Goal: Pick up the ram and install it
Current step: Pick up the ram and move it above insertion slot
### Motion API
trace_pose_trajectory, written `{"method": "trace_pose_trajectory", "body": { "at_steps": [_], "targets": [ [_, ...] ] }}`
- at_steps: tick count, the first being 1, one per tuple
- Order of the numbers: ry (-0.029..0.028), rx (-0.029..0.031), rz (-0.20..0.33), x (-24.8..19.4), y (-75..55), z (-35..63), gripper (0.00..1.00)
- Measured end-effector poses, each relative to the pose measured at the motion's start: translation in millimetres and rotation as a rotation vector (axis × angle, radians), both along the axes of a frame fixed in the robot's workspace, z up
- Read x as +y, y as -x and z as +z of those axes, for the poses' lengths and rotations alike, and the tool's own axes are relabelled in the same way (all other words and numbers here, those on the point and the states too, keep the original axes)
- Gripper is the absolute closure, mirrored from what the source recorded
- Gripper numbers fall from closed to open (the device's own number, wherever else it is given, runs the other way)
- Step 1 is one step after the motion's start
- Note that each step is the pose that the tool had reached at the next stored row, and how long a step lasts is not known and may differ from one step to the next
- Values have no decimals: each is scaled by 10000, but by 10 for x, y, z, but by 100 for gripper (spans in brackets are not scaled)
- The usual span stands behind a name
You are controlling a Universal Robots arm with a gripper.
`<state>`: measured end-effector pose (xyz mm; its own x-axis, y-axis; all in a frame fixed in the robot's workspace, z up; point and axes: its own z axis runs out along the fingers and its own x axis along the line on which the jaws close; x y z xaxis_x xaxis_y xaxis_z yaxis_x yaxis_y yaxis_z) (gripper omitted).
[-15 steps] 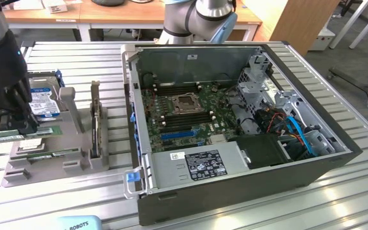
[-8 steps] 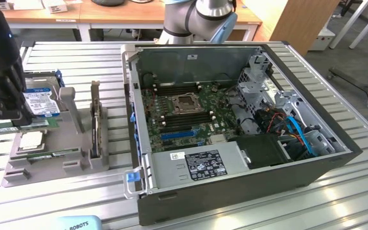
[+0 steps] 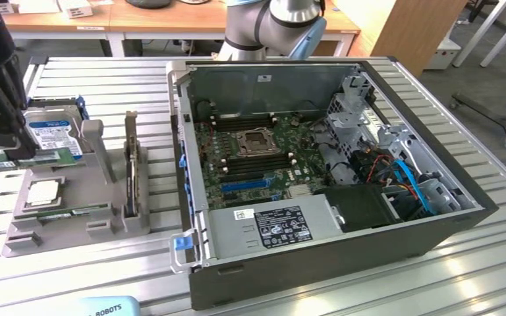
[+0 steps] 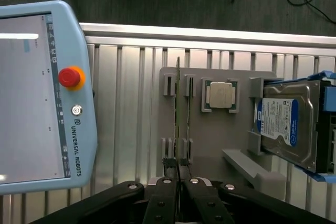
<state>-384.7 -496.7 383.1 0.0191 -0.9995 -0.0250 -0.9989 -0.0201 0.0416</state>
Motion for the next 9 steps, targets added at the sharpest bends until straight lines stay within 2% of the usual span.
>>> {"method": "trace_pose_trajectory", "body": {
  "at_steps": [9],
  "targets": [
    [1,0,-15,0,0,211,88]
  ]
}}
